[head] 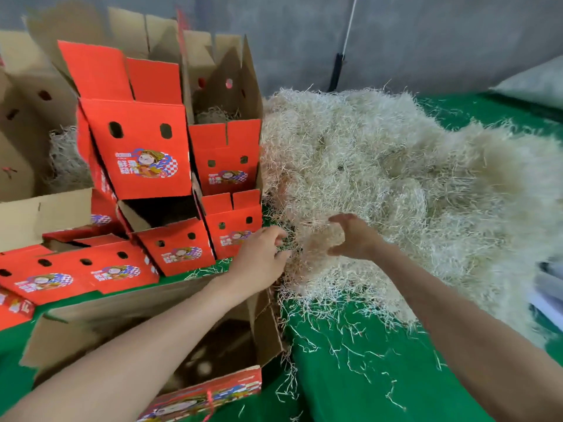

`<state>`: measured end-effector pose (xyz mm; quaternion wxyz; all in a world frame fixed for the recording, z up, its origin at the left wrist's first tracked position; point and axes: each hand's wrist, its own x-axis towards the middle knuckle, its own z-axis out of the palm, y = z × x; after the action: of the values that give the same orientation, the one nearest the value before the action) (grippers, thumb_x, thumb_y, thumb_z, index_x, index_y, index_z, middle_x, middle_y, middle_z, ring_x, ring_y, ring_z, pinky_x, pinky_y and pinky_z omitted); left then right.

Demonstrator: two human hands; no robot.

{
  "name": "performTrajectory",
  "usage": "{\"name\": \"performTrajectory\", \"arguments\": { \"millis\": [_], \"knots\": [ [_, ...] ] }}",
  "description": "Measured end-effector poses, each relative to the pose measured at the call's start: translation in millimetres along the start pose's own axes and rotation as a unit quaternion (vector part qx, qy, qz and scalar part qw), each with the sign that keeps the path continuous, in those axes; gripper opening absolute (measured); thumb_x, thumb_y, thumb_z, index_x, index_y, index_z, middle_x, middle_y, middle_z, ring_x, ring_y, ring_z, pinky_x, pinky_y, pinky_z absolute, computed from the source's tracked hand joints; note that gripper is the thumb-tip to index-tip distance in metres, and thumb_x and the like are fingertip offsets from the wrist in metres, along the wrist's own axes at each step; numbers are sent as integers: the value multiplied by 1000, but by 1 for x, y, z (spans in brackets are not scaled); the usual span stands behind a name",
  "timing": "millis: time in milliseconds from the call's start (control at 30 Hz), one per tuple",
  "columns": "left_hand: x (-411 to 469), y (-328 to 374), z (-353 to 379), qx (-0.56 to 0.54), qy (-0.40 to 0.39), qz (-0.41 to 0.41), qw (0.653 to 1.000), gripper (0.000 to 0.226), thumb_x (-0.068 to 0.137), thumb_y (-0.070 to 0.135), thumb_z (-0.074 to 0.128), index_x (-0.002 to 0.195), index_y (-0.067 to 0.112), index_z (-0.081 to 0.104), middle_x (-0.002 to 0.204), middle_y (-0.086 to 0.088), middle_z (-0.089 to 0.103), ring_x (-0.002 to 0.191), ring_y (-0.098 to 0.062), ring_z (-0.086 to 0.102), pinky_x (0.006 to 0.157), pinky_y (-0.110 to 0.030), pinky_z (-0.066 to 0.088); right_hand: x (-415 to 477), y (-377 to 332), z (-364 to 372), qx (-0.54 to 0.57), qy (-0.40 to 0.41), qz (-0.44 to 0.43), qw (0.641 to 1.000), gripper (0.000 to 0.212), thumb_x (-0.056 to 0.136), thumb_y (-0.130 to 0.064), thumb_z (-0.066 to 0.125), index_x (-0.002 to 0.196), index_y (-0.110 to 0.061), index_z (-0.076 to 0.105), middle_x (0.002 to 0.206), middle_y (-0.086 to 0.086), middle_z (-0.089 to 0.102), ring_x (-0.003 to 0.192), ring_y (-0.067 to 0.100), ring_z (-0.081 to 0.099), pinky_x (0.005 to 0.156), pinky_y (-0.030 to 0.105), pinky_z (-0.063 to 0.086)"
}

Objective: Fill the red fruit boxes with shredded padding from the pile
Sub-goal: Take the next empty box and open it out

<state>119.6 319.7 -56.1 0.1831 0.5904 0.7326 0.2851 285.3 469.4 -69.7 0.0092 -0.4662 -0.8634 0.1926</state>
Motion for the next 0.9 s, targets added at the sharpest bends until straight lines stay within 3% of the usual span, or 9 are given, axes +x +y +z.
{"name": "performTrajectory", "arguments": {
  "millis": [167,333,400,467,567,667,767,833,900],
  "knots": [
    [44,29,39,-99,-33,-89,991,39,93,3,44,132,10,43,129,-5,51,112,-18,52,97,-31,44,11,52,21,-117,-17,9,993,126,59,-46,81,143,-42,-13,150,13,-26,134,38,-26,101,56,-15],
    [78,30,48,-205,4,-191,960,47,91,-3,43,136,8,39,137,-7,48,117,-17,48,92,-23,36,40,38,64,-272,-18,-138,952,139,50,-65,77,131,-44,-34,140,15,-40,126,41,-37,93,61,-28],
    [88,26,47,-234,11,-225,946,49,91,-2,45,139,7,37,141,-10,43,127,-22,42,101,-29,32,48,35,79,-317,-63,-109,940,129,55,-63,75,138,-43,-22,142,16,-38,130,46,-30,99,68,-17],
    [97,19,47,-250,12,-255,934,52,92,5,50,142,8,34,145,-10,38,129,-25,39,105,-35,30,57,39,79,-276,-77,-45,957,92,74,-44,70,145,-37,12,153,18,-3,138,46,4,106,69,9],
    [106,13,48,-298,-25,-301,905,73,87,33,63,146,20,21,152,-5,25,134,-28,31,106,-50,27,79,44,51,-11,-3,30,999,37,84,-13,56,120,-15,47,109,9,56,101,28,57,87,44,52],
    [114,15,48,-377,-90,-316,866,115,57,64,74,146,43,5,157,8,-3,143,-28,5,104,-64,21,93,40,3,119,51,36,991,61,75,4,57,132,-10,41,104,9,59,74,15,60,59,23,53],
    [130,33,49,-458,-158,-300,822,131,26,73,80,138,54,14,155,9,-9,142,-37,-3,93,-73,28,90,31,-27,147,75,-4,986,75,71,10,54,140,-8,33,102,7,60,67,12,58,54,21,51],
    [146,50,48,-521,-155,-336,769,120,32,65,84,137,41,32,148,-10,28,131,-44,32,83,-67,44,82,20,-36,206,63,-43,976,81,70,12,55,144,-6,26,116,12,59,67,12,60,53,22,52],
    [159,61,46,-540,-106,-359,754,85,55,46,82,127,19,46,110,-21,59,86,-33,65,60,-43,56,75,18,-46,325,-12,-83,942,90,70,12,62,146,-10,19,123,13,53,70,10,59,59,22,54]
  ]
}}
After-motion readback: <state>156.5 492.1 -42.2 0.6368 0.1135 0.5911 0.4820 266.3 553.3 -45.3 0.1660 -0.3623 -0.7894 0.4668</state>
